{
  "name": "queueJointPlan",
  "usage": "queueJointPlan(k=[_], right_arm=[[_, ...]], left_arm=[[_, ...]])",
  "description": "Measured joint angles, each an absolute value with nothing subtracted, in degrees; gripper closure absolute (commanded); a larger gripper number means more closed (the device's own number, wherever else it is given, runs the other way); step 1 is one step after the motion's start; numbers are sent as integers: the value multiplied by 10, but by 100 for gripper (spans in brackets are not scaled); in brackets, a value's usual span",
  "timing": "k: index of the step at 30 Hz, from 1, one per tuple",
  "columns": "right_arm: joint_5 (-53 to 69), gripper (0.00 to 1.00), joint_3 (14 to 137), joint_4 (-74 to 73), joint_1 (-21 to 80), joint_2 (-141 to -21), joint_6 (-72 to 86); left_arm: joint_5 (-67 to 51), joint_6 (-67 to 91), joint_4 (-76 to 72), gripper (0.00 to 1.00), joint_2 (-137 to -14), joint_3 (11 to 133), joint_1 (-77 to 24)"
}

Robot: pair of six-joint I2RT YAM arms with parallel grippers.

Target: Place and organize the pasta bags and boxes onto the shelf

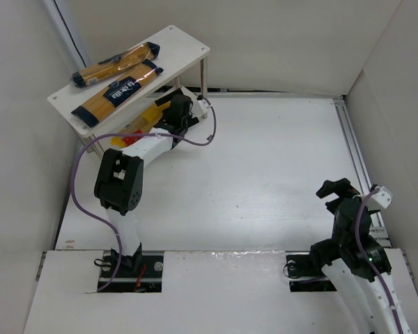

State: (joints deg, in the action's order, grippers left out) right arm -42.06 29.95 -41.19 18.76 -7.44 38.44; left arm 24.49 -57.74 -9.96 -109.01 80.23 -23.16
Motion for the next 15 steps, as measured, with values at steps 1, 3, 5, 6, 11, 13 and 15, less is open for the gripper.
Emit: queueJointPlan(k=[1, 3, 5, 6, 11, 13, 15], right_arm=[[-421, 0, 300, -412, 188, -74, 384], [-420, 0, 300, -412, 188, -74, 385], [-420, 0, 300, -412, 188, -74, 385], [-420, 0, 300, -412, 188, -74, 385], [-402, 0, 300, -406, 188, -75, 371], [-390, 0, 300, -393, 188, -82, 354], [-369, 0, 299, -376, 188, -101, 335]], left_arm=[[245, -573, -98, 0, -1090, 804, -232], [244, -559, -83, 0, -1090, 808, -232], [241, -540, -59, 0, -1090, 819, -232], [237, -530, -48, 0, -1090, 825, -234], [216, -480, -8, 0, -1081, 851, -258], [206, -464, 15, 0, -1069, 857, -280], [191, -444, 36, 0, -1051, 864, -310]])
